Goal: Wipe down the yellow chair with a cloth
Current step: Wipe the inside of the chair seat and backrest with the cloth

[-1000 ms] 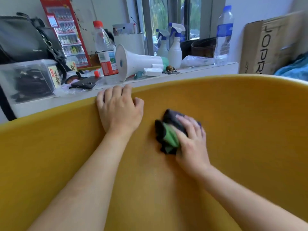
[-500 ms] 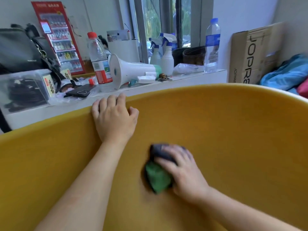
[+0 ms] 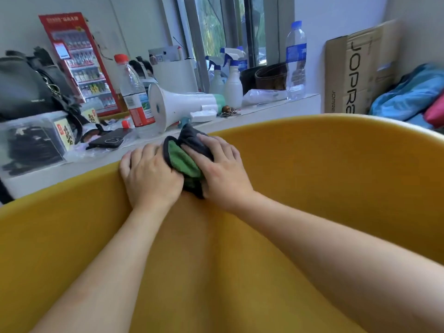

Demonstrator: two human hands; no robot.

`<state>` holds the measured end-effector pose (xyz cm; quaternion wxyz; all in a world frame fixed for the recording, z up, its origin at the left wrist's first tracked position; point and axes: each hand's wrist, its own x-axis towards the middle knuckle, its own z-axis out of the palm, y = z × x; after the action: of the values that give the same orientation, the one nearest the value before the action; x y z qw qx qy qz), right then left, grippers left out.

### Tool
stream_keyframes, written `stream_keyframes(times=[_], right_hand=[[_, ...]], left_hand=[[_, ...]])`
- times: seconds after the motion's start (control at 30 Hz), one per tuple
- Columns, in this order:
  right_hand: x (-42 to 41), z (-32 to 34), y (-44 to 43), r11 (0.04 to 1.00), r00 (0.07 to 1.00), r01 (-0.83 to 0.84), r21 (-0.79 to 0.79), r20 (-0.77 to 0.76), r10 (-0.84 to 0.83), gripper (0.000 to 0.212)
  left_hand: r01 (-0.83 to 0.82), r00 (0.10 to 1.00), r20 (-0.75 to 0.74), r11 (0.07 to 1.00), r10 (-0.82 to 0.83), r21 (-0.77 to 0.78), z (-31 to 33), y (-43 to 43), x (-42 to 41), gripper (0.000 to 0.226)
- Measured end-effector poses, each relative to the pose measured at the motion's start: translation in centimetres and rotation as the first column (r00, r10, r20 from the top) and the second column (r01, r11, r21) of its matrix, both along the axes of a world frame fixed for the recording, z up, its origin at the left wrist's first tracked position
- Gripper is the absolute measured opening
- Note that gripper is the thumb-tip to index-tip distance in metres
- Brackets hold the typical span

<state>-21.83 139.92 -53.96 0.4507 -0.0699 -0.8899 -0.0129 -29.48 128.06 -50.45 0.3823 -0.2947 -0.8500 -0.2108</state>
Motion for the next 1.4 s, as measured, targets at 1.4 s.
stream_keyframes(times=[1.4], right_hand=[[30.9, -7.9, 4.1, 0.957, 0.731, 0.279, 0.082, 0.628, -0.267, 0.054]], left_hand=[[0.003, 0.964, 0.247, 0.92, 0.102, -0.391, -1.0, -0.4, 5.1, 0.092]])
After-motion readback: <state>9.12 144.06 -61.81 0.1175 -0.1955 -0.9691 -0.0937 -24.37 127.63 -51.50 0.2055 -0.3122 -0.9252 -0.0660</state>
